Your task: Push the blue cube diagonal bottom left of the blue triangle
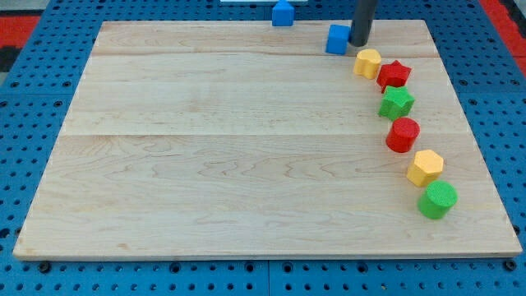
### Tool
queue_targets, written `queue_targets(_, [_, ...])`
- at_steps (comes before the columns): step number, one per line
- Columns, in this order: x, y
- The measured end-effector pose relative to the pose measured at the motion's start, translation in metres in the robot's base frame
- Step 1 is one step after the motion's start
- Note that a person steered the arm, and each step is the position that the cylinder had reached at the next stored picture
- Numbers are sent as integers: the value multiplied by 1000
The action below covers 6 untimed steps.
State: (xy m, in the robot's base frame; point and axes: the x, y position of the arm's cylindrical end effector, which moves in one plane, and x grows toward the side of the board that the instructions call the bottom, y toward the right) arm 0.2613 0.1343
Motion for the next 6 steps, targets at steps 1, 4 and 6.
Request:
queue_targets(1, [8, -49])
queue_targets(4, [-22, -25])
queue_targets(6, [-29, -64])
